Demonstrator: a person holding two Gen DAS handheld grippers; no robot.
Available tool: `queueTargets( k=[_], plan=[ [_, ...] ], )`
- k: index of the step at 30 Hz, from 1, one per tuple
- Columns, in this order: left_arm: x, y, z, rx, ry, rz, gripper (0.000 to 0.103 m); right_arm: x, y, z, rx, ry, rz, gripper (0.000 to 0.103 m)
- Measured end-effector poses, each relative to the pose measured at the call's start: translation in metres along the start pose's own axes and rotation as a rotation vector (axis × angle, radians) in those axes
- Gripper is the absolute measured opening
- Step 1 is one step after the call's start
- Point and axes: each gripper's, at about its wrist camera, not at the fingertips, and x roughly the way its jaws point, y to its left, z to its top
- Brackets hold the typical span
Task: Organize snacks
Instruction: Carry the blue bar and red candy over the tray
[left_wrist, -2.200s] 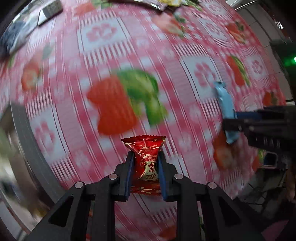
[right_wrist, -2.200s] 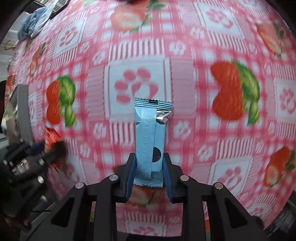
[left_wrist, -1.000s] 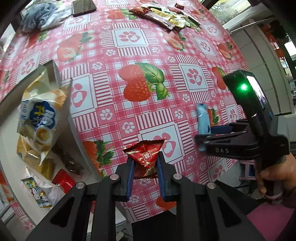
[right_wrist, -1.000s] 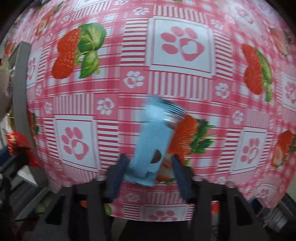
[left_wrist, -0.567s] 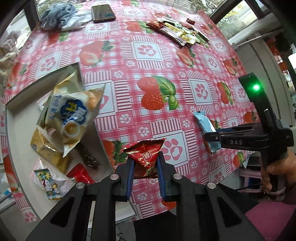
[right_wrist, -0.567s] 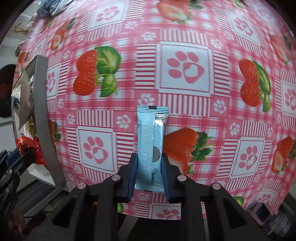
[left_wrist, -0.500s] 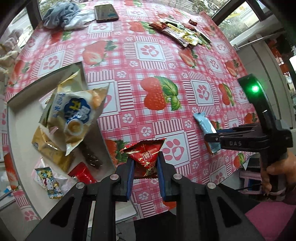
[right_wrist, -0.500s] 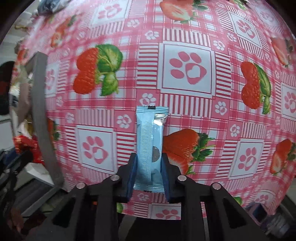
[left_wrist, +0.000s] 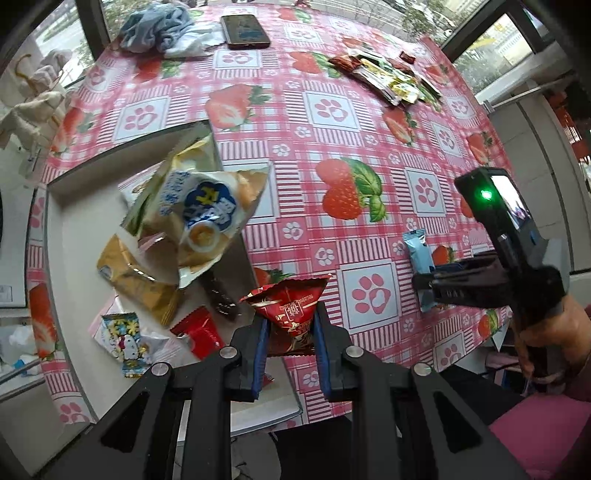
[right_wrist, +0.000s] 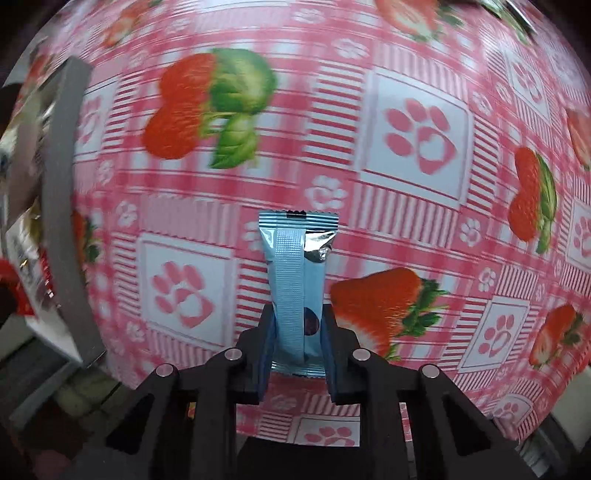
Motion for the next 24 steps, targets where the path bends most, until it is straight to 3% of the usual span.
queueTargets(
  k=[8, 13, 24],
  plan=[
    [-0.008, 0.015, 0.001, -0.050, -0.031, 0.017, 0.025, -0.062, 0.043, 0.014, -0.098, -0.119, 0.140, 0.025],
    [-0.014, 0.029, 0.000, -0.090, -0.056, 0.029, 0.025, -0.090, 0.082, 0.031, -0.184, -0.146, 0.179, 0.025],
    [-0.022, 0.074, -0.020, -0.219, -0.079, 0.065, 0.025, -0.089, 0.152, 0.031, -0.396, -0.147, 0.200, 0.025]
  ],
)
